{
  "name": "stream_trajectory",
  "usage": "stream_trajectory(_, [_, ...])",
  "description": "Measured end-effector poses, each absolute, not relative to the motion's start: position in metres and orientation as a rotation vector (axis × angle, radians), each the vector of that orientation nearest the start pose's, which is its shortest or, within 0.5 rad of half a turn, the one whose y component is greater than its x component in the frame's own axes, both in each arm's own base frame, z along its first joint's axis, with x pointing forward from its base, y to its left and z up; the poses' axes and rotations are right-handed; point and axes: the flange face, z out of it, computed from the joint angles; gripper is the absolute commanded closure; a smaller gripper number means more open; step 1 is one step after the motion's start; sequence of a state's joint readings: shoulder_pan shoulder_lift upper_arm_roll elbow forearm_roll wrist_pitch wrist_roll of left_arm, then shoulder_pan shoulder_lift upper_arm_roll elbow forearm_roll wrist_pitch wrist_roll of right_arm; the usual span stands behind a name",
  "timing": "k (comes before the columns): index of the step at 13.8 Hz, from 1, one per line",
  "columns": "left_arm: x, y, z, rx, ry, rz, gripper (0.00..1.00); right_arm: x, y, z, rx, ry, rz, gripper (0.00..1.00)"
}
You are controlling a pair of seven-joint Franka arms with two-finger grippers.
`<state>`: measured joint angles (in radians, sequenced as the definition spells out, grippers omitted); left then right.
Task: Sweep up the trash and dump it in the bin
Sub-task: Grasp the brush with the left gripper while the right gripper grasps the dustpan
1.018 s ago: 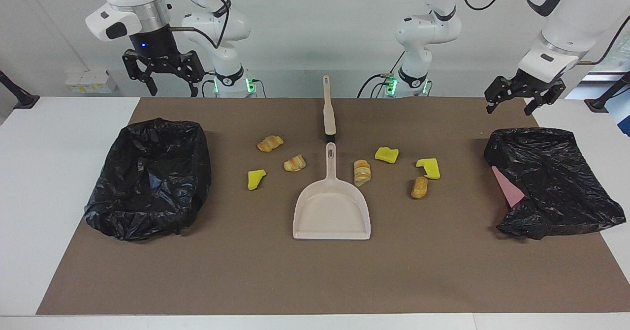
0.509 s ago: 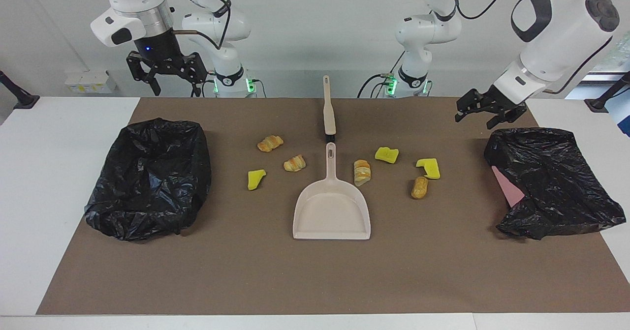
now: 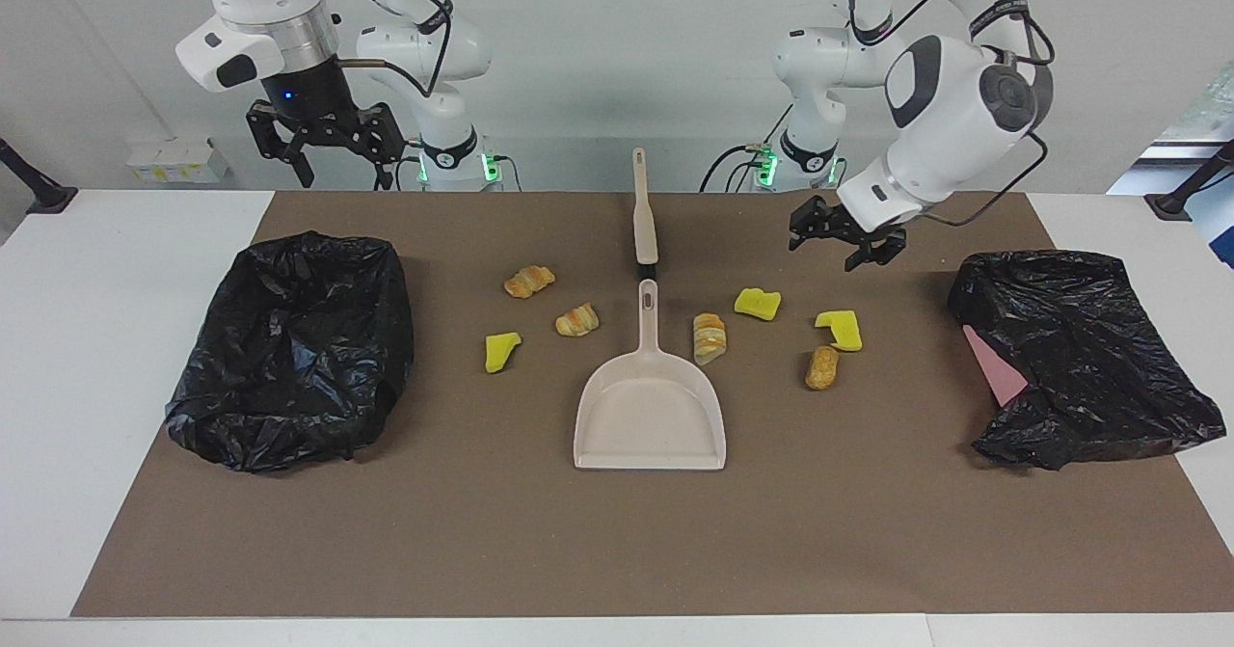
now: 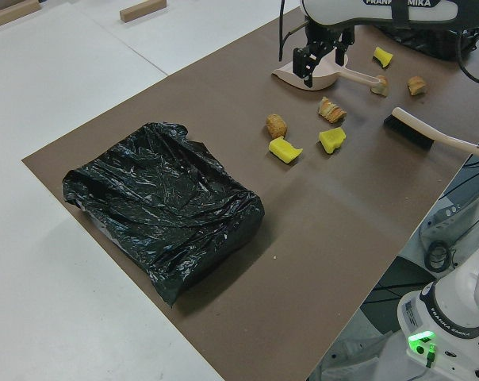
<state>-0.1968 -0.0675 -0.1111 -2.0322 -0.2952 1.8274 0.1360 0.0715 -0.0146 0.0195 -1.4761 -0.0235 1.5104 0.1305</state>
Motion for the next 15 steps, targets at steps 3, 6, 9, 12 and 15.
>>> stream_trajectory(3, [0.439,-0.244,0.466,-3.312,0.598,0.268,0.00,0.556,0.056,0.660,-3.149,0.099,-0.136,0.00])
stream_trajectory(6, [0.387,-0.294,0.470,-3.297,0.555,0.262,0.00,0.579,0.090,0.631,-3.136,0.136,-0.157,0.00])
stream_trajectory(9, [0.344,-0.329,0.454,-3.282,0.463,0.260,0.00,0.598,0.142,0.588,-3.128,0.178,-0.129,0.00])
stream_trajectory(12, [0.291,-0.366,0.415,-3.250,0.393,0.221,0.00,0.613,0.198,0.543,-3.112,0.193,-0.144,0.00])
stream_trajectory(15, [0.243,-0.383,0.376,-3.224,0.347,0.180,0.00,0.618,0.263,0.496,-3.094,0.194,-0.155,0.00])
